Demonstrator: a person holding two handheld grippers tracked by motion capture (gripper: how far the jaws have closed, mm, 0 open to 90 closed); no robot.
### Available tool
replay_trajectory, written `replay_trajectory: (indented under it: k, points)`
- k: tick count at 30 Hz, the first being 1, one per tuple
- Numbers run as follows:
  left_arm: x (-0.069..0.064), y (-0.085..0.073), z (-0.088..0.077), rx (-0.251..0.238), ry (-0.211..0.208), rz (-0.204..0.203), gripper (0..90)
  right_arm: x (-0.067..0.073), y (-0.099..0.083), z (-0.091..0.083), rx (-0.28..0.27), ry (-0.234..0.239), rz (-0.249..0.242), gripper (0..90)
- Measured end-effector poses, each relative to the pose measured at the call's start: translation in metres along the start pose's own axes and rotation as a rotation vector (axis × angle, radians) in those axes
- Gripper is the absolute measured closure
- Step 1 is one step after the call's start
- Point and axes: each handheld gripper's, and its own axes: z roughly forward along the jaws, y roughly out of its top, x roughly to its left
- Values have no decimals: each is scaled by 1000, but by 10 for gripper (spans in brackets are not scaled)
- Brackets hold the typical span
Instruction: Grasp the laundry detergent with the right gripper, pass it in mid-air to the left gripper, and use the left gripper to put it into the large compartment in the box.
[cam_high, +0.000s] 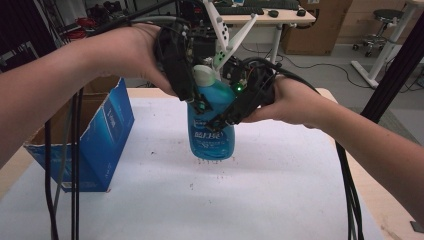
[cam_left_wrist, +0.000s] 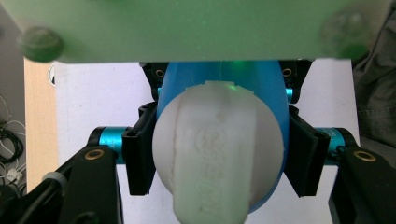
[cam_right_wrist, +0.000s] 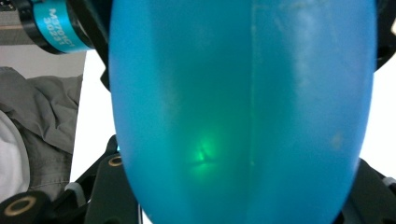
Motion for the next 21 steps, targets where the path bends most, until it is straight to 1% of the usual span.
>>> replay_trajectory:
  k: [8,9,10,11,13,14,16,17,18,21]
  points:
    - [0,0,0,-1,-1,1,379,0,0,0,2,10,3,455]
    - [-1,0,1,1,-1,4,379,-1,0,0,5,-7,-8,456]
    - [-1,1,1,3,-1,2,379,0,0,0,7,7,-2,456]
    - [-1,1,1,11,1,3,380,0,0,0,12,11,-2,456]
    - [-2,2,1,14,14,6,383,0,0,1,7,11,-8,456]
    - [-2,2,1,15,14,3,384,-1,0,1,3,9,-16,455]
    - [-2,1,1,7,7,-9,385,-1,0,1,5,12,-8,454]
    - [-1,1,1,10,-5,-16,386,0,0,1,7,19,5,453]
    - [-1,0,1,11,-9,-14,386,-1,0,1,13,29,6,452]
    - [-1,0,1,11,-20,-26,386,-1,0,3,17,42,12,444]
